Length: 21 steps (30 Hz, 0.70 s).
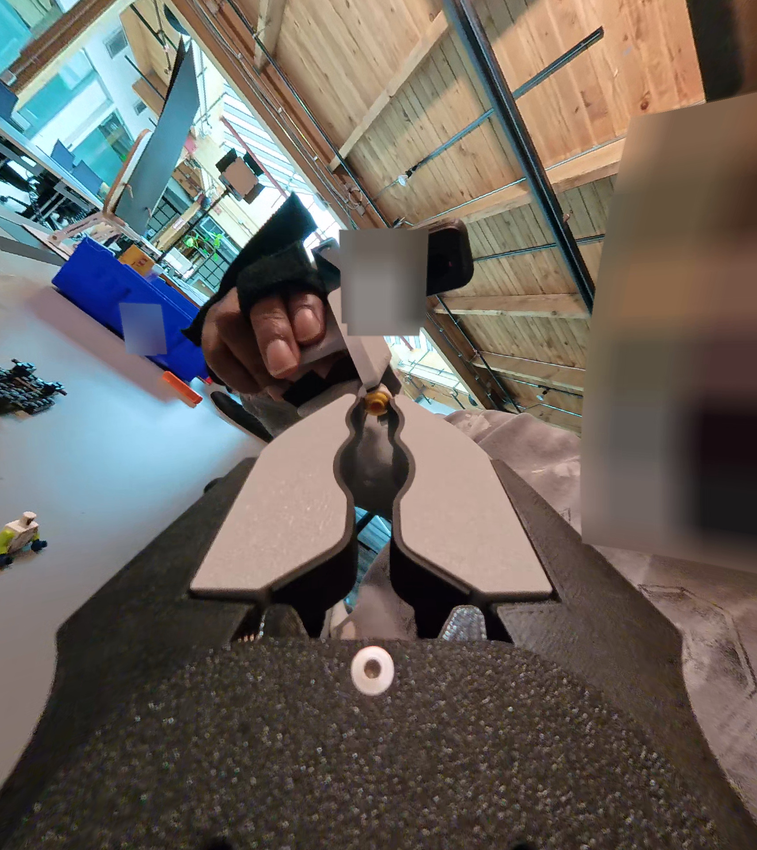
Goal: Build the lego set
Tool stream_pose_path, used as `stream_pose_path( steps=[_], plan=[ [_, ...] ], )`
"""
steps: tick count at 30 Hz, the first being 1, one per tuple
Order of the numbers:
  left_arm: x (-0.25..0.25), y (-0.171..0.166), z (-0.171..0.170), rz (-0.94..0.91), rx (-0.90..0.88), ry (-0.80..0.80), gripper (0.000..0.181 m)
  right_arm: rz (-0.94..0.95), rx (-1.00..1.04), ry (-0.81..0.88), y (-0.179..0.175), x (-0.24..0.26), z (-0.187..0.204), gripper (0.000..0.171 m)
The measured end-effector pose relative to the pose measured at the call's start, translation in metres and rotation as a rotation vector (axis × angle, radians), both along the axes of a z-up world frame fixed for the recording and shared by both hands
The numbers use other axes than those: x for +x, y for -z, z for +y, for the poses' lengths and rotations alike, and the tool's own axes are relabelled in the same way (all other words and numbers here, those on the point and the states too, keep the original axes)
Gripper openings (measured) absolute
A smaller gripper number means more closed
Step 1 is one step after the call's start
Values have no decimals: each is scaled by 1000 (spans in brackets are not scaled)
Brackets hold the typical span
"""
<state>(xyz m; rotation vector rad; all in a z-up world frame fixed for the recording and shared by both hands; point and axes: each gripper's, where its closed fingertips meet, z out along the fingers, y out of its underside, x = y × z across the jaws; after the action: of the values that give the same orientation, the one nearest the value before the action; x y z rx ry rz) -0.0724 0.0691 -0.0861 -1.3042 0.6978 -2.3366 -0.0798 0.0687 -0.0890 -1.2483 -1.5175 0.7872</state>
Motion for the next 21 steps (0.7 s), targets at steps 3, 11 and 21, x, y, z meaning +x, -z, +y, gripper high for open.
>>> stream_pose_path(
  steps=[3,11,21],
  plan=[
    [2,2,-2,19,6,8,9,-36,1,-29,3,2,-2,13],
    [5,5,1,18,-37,9,9,-65,43,-13,6,3,0,13],
    [0,-5,19,-74,-120,-98,9,-42,134,144,-7,0,21,22]
  ],
)
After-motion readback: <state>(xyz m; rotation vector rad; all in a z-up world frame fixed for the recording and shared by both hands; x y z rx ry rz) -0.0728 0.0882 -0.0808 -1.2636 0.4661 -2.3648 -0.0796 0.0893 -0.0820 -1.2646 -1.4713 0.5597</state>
